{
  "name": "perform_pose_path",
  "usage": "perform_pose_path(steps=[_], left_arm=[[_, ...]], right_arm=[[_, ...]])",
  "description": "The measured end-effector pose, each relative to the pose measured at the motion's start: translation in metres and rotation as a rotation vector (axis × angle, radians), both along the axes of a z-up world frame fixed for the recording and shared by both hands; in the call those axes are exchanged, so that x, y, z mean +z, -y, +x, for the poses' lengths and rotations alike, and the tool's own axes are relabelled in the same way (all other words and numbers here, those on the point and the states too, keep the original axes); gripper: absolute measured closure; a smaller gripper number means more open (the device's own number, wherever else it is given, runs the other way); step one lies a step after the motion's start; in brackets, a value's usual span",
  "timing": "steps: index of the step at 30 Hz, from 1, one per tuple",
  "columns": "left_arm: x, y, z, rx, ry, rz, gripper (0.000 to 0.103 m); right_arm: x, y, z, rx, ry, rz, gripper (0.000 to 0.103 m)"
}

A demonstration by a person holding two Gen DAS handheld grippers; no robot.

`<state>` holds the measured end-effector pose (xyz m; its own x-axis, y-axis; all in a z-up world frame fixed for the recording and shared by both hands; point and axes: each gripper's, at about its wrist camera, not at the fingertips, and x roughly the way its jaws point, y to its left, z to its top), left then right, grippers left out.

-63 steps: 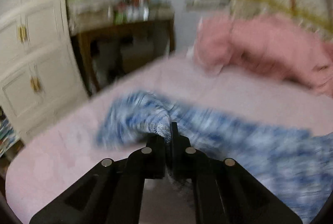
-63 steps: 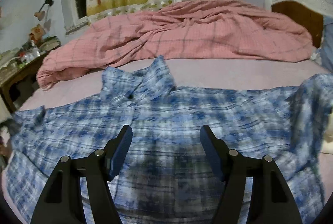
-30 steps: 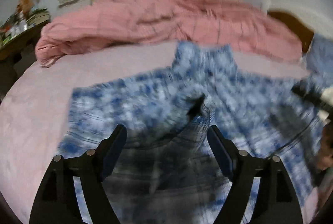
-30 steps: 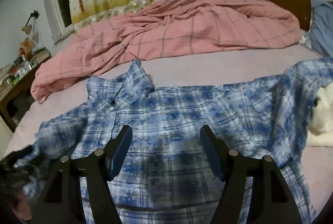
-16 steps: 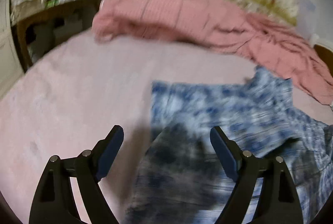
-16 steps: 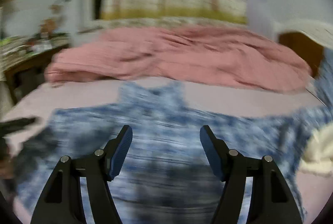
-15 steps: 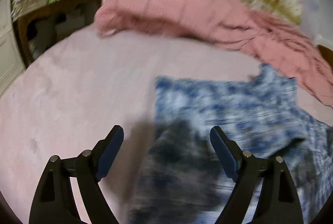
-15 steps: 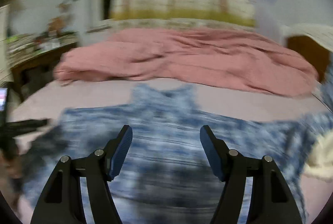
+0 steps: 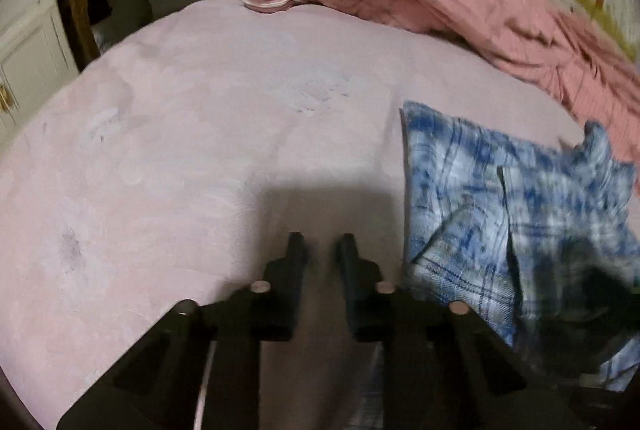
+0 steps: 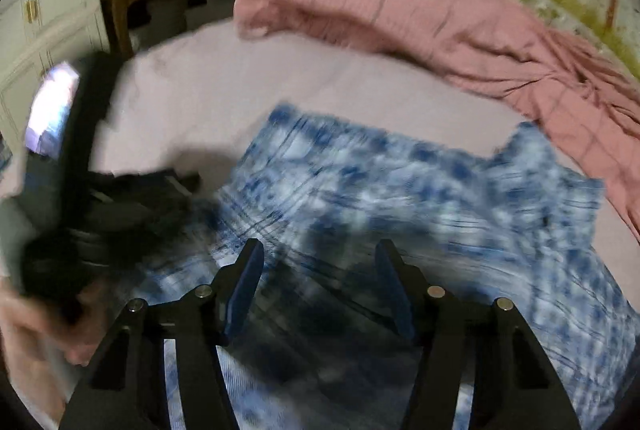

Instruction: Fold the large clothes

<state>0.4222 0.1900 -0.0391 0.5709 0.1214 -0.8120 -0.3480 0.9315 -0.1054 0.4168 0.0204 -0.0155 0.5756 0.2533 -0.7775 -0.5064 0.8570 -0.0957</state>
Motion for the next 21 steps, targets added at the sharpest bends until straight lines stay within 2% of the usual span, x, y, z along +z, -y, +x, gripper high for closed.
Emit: perform_pose_path(steps=[3,5,6,7,8,10,12,14,15,17,21], left_arm=[[0.003,-0.005,-0.001,-0.003,0.023,-0.042,0.087],[0.01,0.0,-0.004,-0.028,0.066,-0.062,0.087],[0.015,0.003,-0.006,-0.044,0.09,-0.066,0.087],[0.02,0.007,-0.007,-0.061,0.12,-0.062,0.087],[0.025,0.01,-0.009,-0.077,0.15,-0.051,0.087],[0.034,0.018,-0.012,-0.119,0.201,-0.036,0.085],[0.038,0.025,-0.013,-0.173,0.232,-0.062,0.071],[0.037,0.028,-0.009,-0.222,0.241,-0.114,0.044],[0.035,0.03,-0.008,-0.23,0.236,-0.133,0.041],[0.031,0.035,-0.005,-0.235,0.216,-0.135,0.038],[0.015,0.043,0.01,-0.228,0.131,-0.074,0.038]], right_arm=[[-0.023,-0.02,0.013,0.005,-0.027,-0.074,0.043],[-0.029,-0.024,0.021,-0.047,-0.009,-0.109,0.052],[-0.028,-0.022,0.024,-0.071,-0.005,-0.109,0.066],[-0.025,-0.018,0.025,-0.12,0.026,-0.113,0.092],[-0.019,-0.012,0.022,-0.19,0.103,-0.147,0.094],[-0.004,0.0,0.014,-0.2,0.181,-0.135,0.094],[0.016,0.021,0.006,-0.221,0.22,-0.105,0.094],[0.041,0.053,-0.003,-0.247,0.258,-0.081,0.094],[0.051,0.065,-0.008,-0.253,0.278,-0.082,0.094],[0.07,0.101,-0.022,-0.3,0.337,-0.112,0.094],[0.084,0.173,-0.034,-0.4,0.33,-0.116,0.094]])
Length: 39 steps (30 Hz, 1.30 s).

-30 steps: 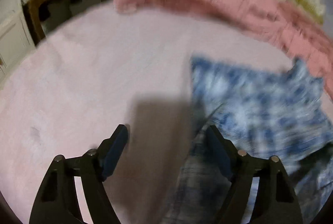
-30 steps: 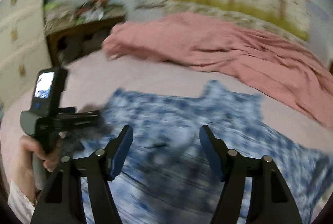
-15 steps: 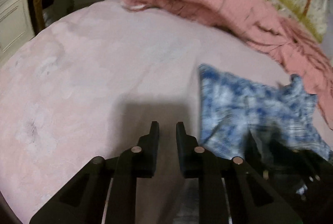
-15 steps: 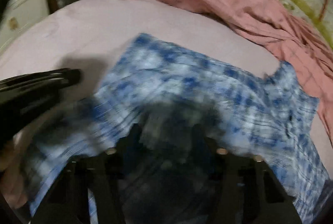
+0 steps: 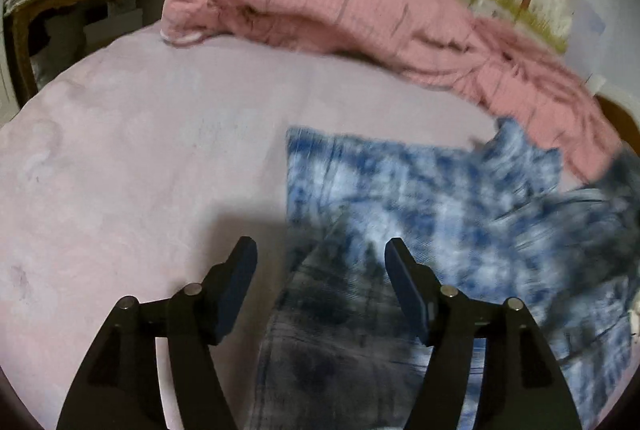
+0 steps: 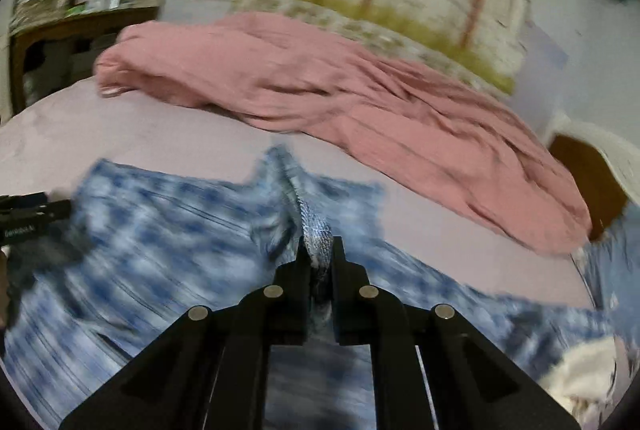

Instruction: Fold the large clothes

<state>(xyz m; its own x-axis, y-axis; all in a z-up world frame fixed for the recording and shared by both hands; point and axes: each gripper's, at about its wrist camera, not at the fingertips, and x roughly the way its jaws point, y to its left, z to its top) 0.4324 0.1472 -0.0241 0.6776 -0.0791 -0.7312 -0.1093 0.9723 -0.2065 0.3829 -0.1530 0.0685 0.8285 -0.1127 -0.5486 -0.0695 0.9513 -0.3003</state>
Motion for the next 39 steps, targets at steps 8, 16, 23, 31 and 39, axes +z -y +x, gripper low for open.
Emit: perform_pose_path(steps=[8,16,23,31,39], left_arm=[[-0.017,0.024,0.004,-0.007,-0.068,0.166,0.04],[-0.012,0.019,0.0,-0.002,-0.045,0.149,0.041],[-0.002,0.009,-0.004,0.028,0.005,0.099,0.041],[-0.012,-0.001,0.001,0.046,-0.02,0.04,0.041],[-0.02,0.017,0.005,0.058,-0.062,0.185,0.042]], right_arm=[[-0.057,0.096,-0.001,-0.099,-0.18,0.074,0.077],[-0.078,0.137,0.034,-0.117,-0.248,0.336,0.041],[-0.111,0.136,0.071,-0.109,-0.343,0.333,0.098],[-0.009,0.106,0.018,0.03,0.162,0.208,0.098],[-0.061,0.127,0.059,-0.113,-0.005,0.171,0.098]])
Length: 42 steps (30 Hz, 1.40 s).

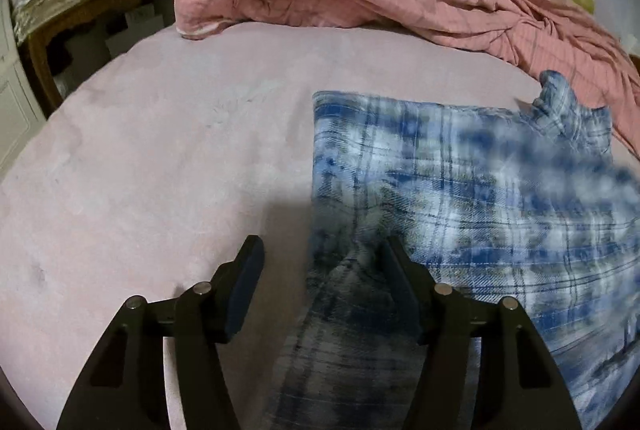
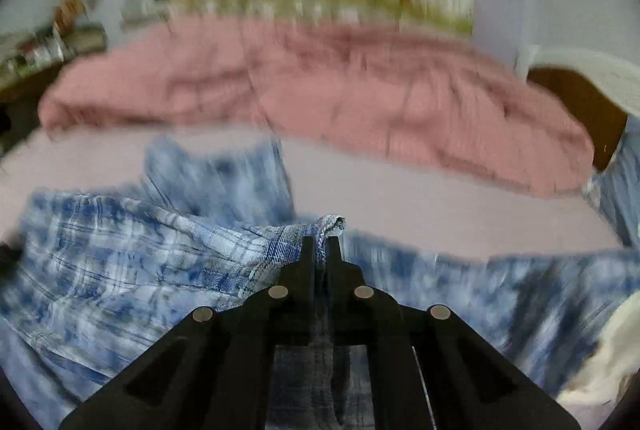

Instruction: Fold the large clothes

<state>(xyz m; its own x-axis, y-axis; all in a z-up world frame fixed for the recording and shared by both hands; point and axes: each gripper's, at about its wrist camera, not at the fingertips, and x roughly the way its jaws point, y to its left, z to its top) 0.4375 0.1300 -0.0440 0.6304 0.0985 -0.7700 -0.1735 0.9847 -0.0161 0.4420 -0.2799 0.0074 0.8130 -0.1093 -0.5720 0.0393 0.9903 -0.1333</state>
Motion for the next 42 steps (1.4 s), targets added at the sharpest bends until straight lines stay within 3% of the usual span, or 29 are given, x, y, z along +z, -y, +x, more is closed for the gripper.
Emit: perform_pose_path(steps=[4,10,14,17,19,23,26,28,32,36,40,42], left_arm=[[0.0,-0.005,-0.001,0.0,0.002,-0.03,0.042],[0.001,-0.001,-0.001,-0.003,0.006,0.0,0.043],[0.007,-0.01,-0.005,-0.058,0.053,-0.107,0.048],[0.025,-0.009,-0.02,-0.092,0.154,-0.13,0.048],[0.04,0.002,-0.033,-0.131,0.246,-0.093,0.046],[0.056,0.031,-0.052,-0.232,0.381,-0.004,0.044],[0.064,0.052,-0.064,-0.259,0.458,0.075,0.043],[0.067,0.056,-0.066,-0.272,0.464,0.026,0.043],[0.074,0.053,-0.07,-0.214,0.514,0.056,0.043],[0.086,0.026,-0.082,-0.161,0.58,-0.081,0.041],[0.089,0.016,-0.081,-0.131,0.583,-0.076,0.016],[0.089,0.012,-0.079,-0.132,0.573,-0.09,0.015]], right_arm=[[-0.03,0.009,0.022,-0.02,-0.086,0.033,0.098],[-0.029,0.019,0.028,-0.029,-0.117,0.057,0.098],[-0.022,0.027,0.02,-0.063,-0.129,0.036,0.092],[-0.008,0.047,0.002,-0.063,-0.111,0.162,0.076],[0.006,0.062,-0.013,-0.055,-0.094,0.236,0.071],[0.043,0.079,-0.048,-0.059,-0.04,0.172,0.071],[0.077,0.096,-0.078,-0.083,0.002,0.153,0.058],[0.099,0.106,-0.1,-0.088,0.043,0.144,0.052],[0.135,0.132,-0.149,-0.129,0.114,0.096,0.049],[0.153,0.168,-0.182,-0.198,0.142,0.094,0.047],[0.157,0.217,-0.207,-0.295,0.176,0.119,0.044],[0.149,0.242,-0.21,-0.342,0.179,0.124,0.043]])
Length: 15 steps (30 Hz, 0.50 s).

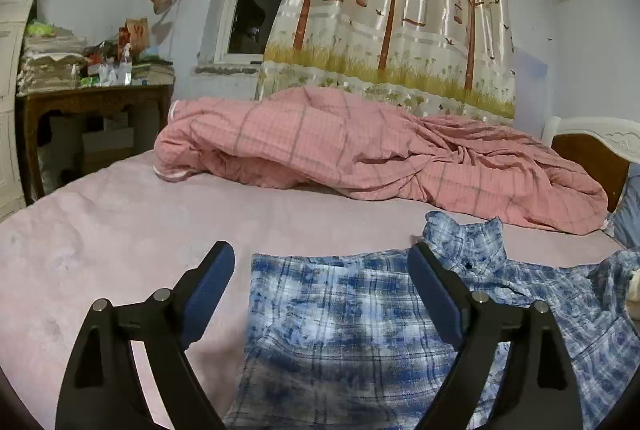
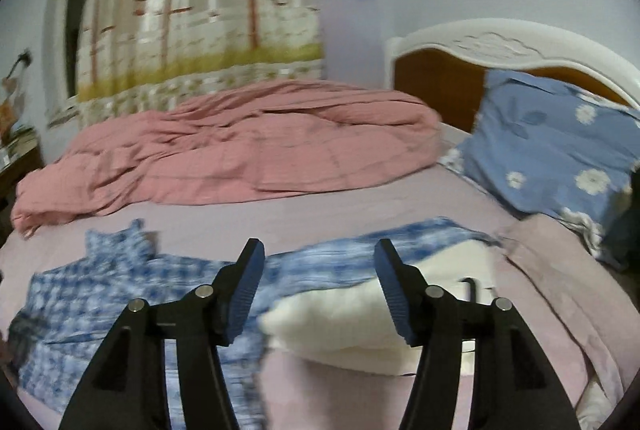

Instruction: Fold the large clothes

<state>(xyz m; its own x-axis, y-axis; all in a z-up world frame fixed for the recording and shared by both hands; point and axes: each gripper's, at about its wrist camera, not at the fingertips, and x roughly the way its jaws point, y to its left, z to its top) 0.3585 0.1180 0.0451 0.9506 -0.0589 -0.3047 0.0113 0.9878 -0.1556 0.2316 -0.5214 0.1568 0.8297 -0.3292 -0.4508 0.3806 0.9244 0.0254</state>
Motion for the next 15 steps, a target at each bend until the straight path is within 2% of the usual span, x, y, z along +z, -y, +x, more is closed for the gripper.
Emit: perform_pose_path(steps=[2,6,8,9,11,12,15], left_arm=[[0.0,-0.002,-0.003,-0.003,0.02,0.003,0.007],[-0.002,0.001,-0.006,0.047,0.039,0.034,0.004],[-0.006,0.004,-0.004,0.059,0.037,0.048,0.003],[-0.007,0.006,-0.002,0.058,0.032,0.062,0.003],[-0.011,0.009,0.002,0.075,0.014,0.083,0.002],[-0.014,0.011,0.003,0.076,0.005,0.088,0.002],[-0.022,0.011,0.008,0.097,-0.027,0.095,0.002]], right_arm=[[-0.012,0.026,0.003,-0.03,-0.012,0.044,0.043],[-0.038,0.077,0.012,-0.057,-0.003,0.161,0.043],[-0.054,0.112,0.02,-0.024,0.001,0.285,0.043],[-0.064,0.14,0.026,-0.059,-0.007,0.403,0.043],[-0.073,0.172,0.028,-0.108,0.026,0.518,0.043],[-0.075,0.187,0.029,-0.146,0.034,0.532,0.043],[-0.077,0.211,0.038,-0.228,-0.002,0.473,0.043]])
